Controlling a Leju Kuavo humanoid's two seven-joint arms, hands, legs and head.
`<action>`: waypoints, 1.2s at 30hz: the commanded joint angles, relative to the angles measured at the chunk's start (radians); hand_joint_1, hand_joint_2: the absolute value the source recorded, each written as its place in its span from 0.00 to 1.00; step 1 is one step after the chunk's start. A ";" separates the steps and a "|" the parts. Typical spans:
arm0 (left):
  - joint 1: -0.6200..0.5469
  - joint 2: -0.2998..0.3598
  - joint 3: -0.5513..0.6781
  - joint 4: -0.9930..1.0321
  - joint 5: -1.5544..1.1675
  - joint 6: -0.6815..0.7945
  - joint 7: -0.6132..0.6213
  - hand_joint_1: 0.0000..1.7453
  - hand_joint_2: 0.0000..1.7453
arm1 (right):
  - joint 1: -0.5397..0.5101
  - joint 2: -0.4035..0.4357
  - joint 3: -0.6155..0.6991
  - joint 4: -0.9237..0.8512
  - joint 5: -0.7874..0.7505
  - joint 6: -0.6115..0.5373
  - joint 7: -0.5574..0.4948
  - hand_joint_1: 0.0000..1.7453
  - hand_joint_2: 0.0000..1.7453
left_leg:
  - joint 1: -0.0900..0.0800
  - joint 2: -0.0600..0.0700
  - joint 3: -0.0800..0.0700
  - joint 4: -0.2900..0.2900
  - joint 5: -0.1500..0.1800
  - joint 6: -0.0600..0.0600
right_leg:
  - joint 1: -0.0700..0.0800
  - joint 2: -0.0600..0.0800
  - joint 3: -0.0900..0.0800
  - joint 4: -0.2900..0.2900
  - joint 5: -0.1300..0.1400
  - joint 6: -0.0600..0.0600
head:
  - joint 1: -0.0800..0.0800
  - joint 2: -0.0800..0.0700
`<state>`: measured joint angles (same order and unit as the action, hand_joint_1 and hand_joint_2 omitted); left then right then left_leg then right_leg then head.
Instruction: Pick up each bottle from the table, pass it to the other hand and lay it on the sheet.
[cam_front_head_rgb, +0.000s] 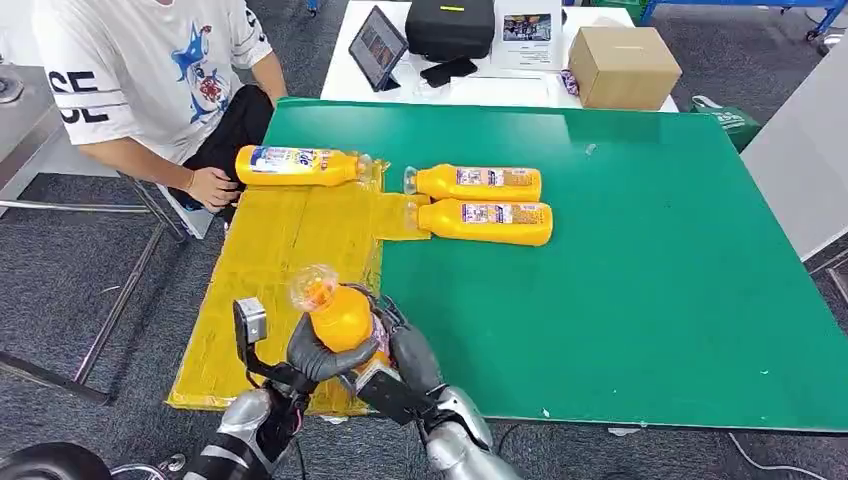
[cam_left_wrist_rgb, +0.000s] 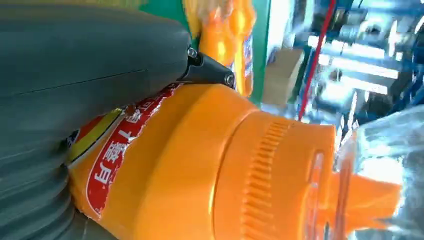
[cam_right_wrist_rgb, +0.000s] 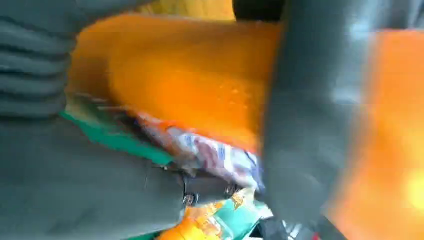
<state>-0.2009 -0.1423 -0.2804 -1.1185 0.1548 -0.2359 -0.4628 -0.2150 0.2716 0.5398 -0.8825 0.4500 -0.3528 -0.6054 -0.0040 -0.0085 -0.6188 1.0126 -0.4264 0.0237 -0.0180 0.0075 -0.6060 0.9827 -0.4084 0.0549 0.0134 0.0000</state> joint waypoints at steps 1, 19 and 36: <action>-0.043 -0.024 0.120 -0.068 -0.108 0.206 -0.009 1.00 1.00 | 0.079 -0.067 -0.074 -0.325 -0.091 0.045 0.002 0.00 0.00 | 0.003 0.000 0.004 0.002 -0.003 -0.002 | 0.004 -0.002 0.005 0.000 -0.002 -0.003 | 0.000 0.000; -0.133 -0.014 0.200 -0.051 -0.298 0.542 -0.063 1.00 1.00 | 0.160 -0.056 -0.144 -0.567 -0.230 -0.056 -0.077 0.00 0.00 | 0.001 -0.001 0.000 0.000 0.000 -0.001 | 0.001 -0.002 0.001 0.000 0.000 -0.001 | 0.000 0.000; -0.396 0.111 0.073 0.501 -1.014 0.801 0.071 1.00 1.00 | 0.120 -0.042 -0.176 -0.565 -0.310 -0.089 -0.075 0.00 0.00 | 0.003 -0.003 0.006 0.000 0.000 -0.003 | 0.004 -0.004 0.007 -0.002 -0.001 -0.004 | 0.000 0.000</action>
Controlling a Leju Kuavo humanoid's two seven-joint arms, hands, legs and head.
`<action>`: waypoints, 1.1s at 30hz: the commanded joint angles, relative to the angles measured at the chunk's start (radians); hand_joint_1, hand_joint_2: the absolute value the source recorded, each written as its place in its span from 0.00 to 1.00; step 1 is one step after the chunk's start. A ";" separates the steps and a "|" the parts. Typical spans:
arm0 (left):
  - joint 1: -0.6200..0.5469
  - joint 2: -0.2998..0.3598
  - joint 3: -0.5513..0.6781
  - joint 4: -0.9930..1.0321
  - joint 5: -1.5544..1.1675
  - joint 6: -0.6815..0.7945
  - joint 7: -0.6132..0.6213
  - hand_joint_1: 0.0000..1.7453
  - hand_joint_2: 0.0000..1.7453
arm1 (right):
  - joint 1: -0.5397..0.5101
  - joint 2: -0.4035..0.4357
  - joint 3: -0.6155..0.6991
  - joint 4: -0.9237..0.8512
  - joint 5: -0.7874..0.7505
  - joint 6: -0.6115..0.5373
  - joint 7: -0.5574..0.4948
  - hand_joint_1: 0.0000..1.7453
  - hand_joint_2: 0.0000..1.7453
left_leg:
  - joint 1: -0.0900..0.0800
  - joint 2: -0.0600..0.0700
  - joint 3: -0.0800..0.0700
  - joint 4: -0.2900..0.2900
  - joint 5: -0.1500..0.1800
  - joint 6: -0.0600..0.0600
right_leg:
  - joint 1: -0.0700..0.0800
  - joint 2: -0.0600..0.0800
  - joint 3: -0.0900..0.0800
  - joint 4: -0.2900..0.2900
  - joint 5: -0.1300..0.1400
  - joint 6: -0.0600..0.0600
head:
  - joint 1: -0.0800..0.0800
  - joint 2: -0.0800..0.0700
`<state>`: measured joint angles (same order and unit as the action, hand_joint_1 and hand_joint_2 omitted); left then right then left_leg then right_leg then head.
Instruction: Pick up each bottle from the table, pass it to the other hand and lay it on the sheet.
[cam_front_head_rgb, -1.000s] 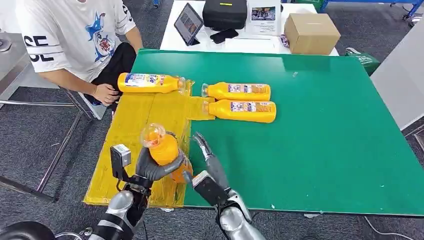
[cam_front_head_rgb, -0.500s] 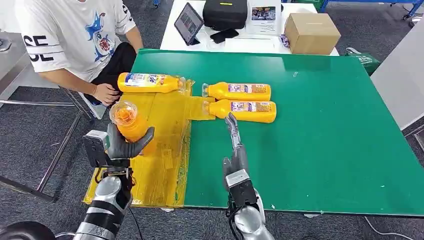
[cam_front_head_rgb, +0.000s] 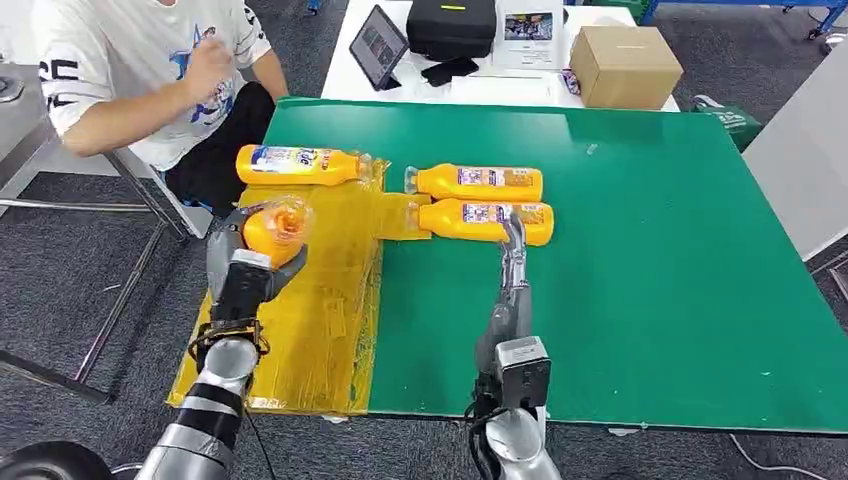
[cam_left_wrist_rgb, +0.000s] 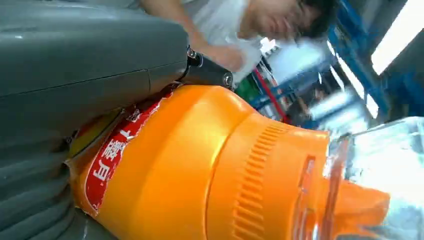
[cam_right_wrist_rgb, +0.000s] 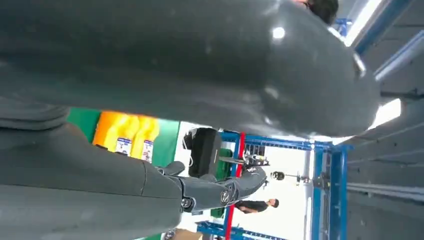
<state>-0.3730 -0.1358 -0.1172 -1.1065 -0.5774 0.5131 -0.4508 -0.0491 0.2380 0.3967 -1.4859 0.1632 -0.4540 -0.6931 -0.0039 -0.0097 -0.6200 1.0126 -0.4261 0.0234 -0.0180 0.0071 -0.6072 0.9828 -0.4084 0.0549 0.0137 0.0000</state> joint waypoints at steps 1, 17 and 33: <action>-0.238 0.124 -0.119 0.513 -0.355 0.069 0.088 1.00 1.00 | -0.048 -0.009 -0.030 0.043 -0.025 0.018 0.015 0.00 0.00 | 0.001 0.001 0.004 -0.001 0.000 -0.002 | 0.001 0.000 0.004 -0.001 0.000 -0.002 | 0.000 0.000; -0.315 0.183 -0.132 0.667 -0.439 -0.253 0.109 1.00 1.00 | -0.058 -0.006 -0.039 0.115 -0.044 0.100 0.043 0.00 0.00 | 0.002 0.003 0.001 0.000 0.000 -0.002 | 0.001 0.002 0.001 0.000 0.001 -0.001 | 0.000 0.000; -0.330 0.205 -0.144 0.701 -0.446 -0.350 0.094 1.00 1.00 | -0.080 0.010 -0.042 0.222 -0.070 0.154 0.062 0.00 0.00 | 0.002 0.003 0.003 -0.001 0.002 -0.004 | 0.001 0.002 0.002 0.002 0.000 -0.001 | 0.000 0.000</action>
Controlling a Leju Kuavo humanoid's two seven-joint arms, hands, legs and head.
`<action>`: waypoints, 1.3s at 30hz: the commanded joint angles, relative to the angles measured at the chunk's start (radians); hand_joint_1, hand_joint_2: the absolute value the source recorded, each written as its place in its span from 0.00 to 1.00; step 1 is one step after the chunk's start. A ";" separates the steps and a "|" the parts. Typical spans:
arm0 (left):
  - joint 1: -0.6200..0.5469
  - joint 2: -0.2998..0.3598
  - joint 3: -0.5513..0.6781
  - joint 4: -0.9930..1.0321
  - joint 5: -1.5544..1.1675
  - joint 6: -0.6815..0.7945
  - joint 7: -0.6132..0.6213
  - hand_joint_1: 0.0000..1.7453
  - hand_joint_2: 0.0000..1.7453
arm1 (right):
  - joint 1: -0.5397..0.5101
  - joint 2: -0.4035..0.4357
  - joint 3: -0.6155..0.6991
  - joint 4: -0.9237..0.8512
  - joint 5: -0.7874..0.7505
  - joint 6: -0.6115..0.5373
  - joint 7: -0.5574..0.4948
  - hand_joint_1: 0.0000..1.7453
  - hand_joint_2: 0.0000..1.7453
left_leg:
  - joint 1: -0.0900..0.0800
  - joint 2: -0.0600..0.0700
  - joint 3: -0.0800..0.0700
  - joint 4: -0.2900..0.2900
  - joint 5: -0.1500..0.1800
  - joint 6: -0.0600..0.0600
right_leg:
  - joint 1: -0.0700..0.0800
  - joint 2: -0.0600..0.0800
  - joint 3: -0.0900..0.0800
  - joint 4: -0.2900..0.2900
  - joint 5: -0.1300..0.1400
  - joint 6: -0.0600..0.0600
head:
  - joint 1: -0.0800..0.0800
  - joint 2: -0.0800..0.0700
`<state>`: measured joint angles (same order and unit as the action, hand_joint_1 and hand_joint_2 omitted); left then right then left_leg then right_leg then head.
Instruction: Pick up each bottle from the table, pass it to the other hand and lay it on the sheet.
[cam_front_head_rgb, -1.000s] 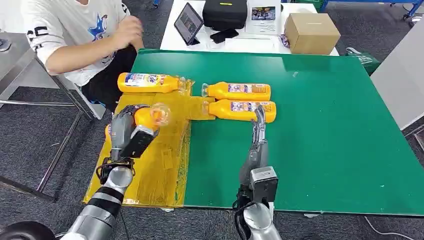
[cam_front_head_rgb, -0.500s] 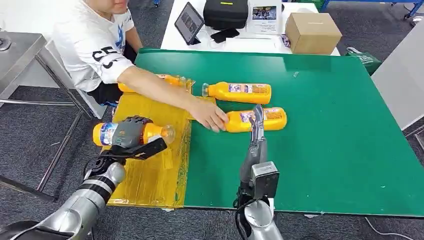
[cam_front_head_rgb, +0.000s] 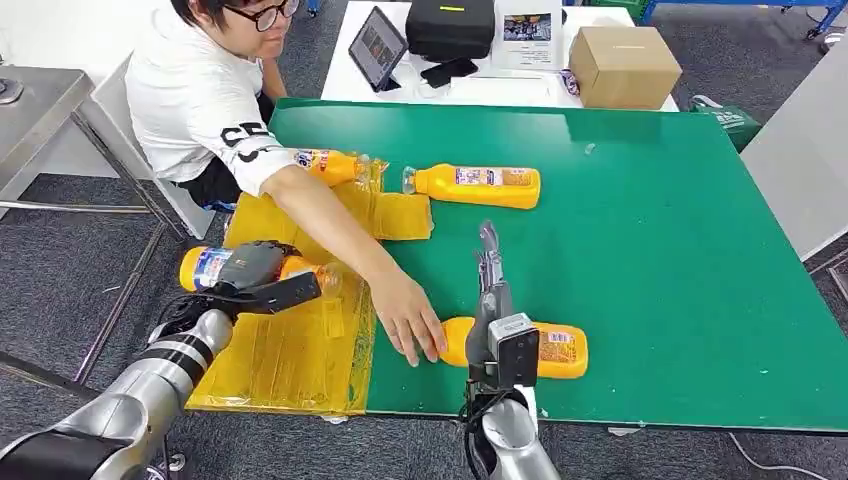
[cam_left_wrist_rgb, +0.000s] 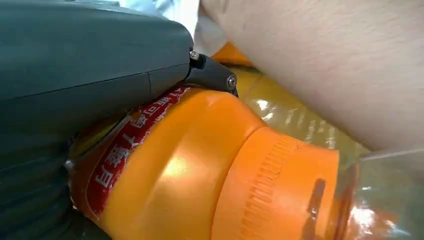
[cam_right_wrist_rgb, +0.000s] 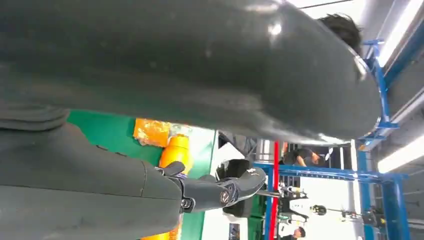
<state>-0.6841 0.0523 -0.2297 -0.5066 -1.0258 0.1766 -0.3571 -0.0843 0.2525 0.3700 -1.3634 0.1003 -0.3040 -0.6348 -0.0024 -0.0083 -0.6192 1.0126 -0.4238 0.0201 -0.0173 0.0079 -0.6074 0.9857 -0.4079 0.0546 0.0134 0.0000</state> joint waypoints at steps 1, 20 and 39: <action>-0.019 0.017 -0.031 0.102 0.002 -0.014 0.000 1.00 1.00 | -0.045 -0.005 -0.016 0.100 -0.007 0.004 0.004 0.00 0.00 | 0.001 0.003 0.004 -0.001 -0.001 -0.001 | 0.002 0.002 0.004 -0.002 0.000 -0.002 | 0.000 0.000; 0.089 0.073 -0.032 -0.014 0.243 -0.299 -0.213 0.00 0.00 | -0.084 0.024 -0.042 0.200 -0.066 0.054 -0.008 0.00 0.00 | 0.003 0.005 0.009 -0.002 -0.002 -0.002 | 0.003 0.004 0.010 -0.004 0.001 -0.004 | 0.000 0.000; 0.194 -0.057 0.155 -0.267 0.621 -0.230 -0.219 0.00 1.00 | -0.080 0.033 -0.045 0.219 -0.065 0.031 -0.002 0.00 0.00 | 0.001 -0.001 0.008 -0.002 0.000 -0.001 | 0.002 -0.001 0.010 -0.003 0.000 -0.002 | 0.000 0.000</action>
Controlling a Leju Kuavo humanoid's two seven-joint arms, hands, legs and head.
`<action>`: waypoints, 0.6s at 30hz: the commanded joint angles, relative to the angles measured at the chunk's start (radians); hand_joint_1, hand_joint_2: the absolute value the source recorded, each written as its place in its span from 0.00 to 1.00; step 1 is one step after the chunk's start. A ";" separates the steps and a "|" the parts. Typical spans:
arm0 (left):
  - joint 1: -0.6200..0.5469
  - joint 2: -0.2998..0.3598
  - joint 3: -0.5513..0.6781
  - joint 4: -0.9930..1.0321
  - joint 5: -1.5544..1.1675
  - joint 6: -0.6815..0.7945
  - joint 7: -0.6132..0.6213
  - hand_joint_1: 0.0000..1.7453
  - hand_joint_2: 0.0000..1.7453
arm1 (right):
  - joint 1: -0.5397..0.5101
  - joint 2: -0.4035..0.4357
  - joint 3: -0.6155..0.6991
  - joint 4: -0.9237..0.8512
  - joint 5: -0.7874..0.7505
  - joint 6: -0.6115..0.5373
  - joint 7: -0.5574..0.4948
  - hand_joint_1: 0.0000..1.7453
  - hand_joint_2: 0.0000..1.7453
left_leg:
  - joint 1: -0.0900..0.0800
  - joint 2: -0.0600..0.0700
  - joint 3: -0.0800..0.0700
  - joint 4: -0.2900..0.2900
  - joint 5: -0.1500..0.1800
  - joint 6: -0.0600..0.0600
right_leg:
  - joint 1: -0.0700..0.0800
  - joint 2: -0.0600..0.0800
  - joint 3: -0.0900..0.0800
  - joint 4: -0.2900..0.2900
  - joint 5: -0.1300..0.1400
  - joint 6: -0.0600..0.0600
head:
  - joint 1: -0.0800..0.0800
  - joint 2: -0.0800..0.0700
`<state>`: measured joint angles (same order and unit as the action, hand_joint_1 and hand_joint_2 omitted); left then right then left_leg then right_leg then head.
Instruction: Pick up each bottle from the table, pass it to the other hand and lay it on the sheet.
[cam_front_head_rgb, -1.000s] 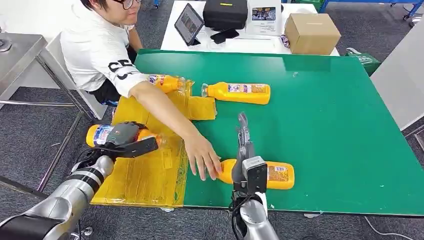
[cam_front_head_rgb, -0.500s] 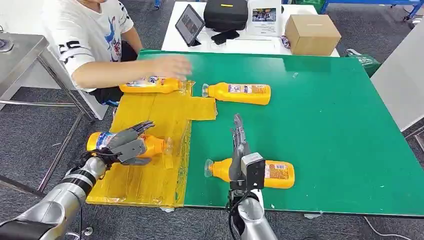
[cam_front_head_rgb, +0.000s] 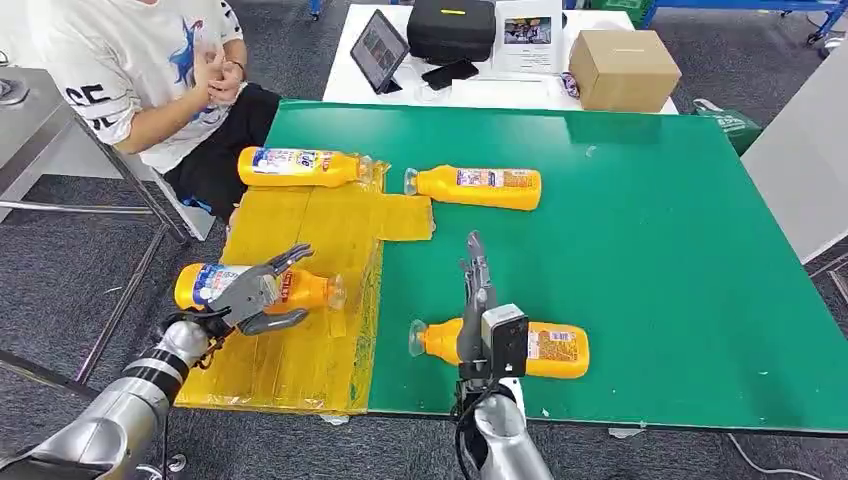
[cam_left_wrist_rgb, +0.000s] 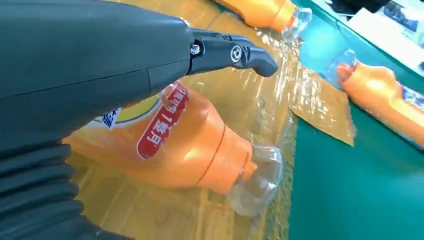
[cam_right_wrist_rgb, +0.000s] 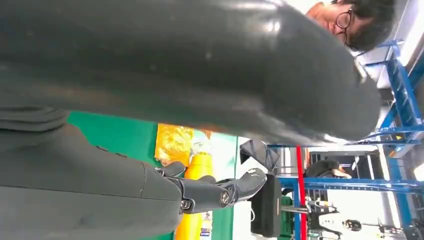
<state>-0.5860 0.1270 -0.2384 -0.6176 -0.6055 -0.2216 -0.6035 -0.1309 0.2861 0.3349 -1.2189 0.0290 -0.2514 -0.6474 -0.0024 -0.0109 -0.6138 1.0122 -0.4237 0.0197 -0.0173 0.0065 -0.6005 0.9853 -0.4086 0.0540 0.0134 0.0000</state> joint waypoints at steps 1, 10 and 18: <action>0.115 -0.181 0.222 -0.234 0.219 0.322 0.025 0.00 1.00 | -0.031 0.000 -0.001 0.070 0.021 -0.029 0.023 0.00 0.00 | 0.001 -0.001 0.001 -0.001 0.000 0.000 | 0.001 -0.002 0.002 -0.002 0.000 -0.001 | 0.000 0.000; 0.127 -0.270 0.389 -0.436 0.327 0.815 -0.094 0.00 1.00 | -0.065 -0.132 0.108 0.028 0.274 -0.049 0.167 0.00 1.00 | 0.001 0.002 -0.002 0.000 -0.001 -0.001 | 0.001 0.000 -0.001 -0.002 0.000 -0.001 | 0.000 0.000; 0.345 -0.312 0.360 -0.555 0.423 0.718 -0.065 0.00 1.00 | 0.028 -0.328 0.067 -0.216 0.545 0.046 0.343 0.00 1.00 | 0.000 0.000 0.000 0.000 -0.002 0.000 | 0.001 -0.002 0.001 -0.003 -0.001 0.000 | 0.000 0.000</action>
<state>-0.3996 -0.1103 0.0885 -1.0701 -0.2186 0.5727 -0.6909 -0.1501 0.1661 0.3910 -1.2595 0.4603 -0.2846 -0.3873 -0.0027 -0.0099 -0.6188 1.0126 -0.4239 0.0196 -0.0174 0.0069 -0.6062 0.9845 -0.4083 0.0546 0.0137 0.0000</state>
